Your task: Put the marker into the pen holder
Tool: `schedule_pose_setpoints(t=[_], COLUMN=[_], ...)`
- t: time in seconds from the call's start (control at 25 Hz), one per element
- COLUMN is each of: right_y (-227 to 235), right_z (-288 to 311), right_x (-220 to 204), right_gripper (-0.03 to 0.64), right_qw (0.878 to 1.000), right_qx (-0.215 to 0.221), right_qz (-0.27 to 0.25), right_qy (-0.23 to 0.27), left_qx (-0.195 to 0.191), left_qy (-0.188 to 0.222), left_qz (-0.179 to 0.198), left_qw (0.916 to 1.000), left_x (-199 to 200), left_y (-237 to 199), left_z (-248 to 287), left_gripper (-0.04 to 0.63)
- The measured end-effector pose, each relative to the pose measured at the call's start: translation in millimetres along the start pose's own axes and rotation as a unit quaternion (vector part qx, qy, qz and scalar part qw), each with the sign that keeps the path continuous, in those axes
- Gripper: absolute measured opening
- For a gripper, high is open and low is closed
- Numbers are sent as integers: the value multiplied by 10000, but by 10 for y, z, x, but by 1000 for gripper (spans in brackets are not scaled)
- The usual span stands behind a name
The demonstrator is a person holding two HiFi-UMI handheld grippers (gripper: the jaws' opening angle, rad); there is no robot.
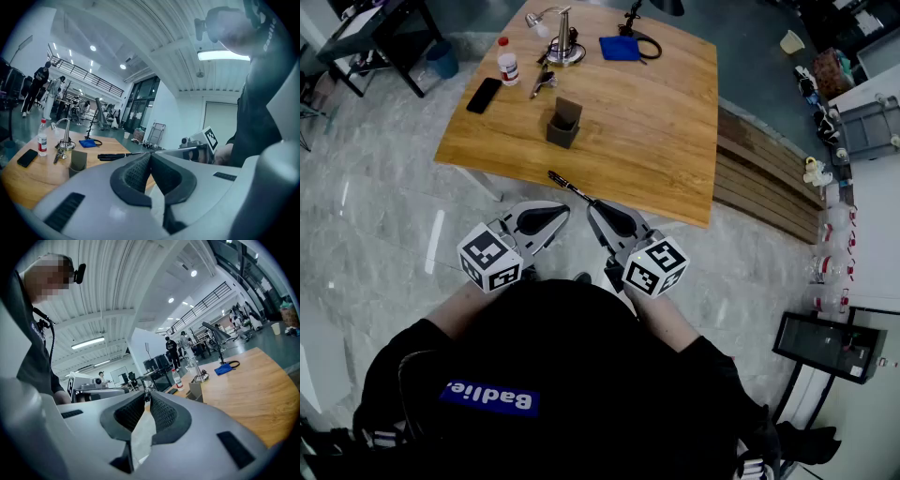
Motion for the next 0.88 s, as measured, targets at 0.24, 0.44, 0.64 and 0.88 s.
schedule_pose_setpoints(t=[0.24,0.44,0.64,0.88], right_y=[52,87,170,310], right_z=[-27,-65,-112,-65], right_x=[18,23,28,23], right_gripper=[43,43,43,43], right_qw=[10000,9999,9995,9968], right_qx=[39,84,50,-104], right_qz=[-12,-24,-189,-440], right_qy=[-42,-75,-228,-664], left_qx=[39,90,194,400], left_qy=[-8,-14,-12,8], left_qz=[2,-3,13,-33], left_qw=[10000,10000,9998,9992], left_x=[-3,-2,-5,-58], left_y=[28,64,128,87], left_z=[45,104,174,140], left_gripper=[9,9,9,9])
Point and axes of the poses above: the fingertips, and each gripper's own axes: z forward along the fingers, y to its right, x out of its top, the point moved 10 cm from there along -z, backward along the fingers, and after that the axes turned 13 degrees about z, right-handed, at the moved point
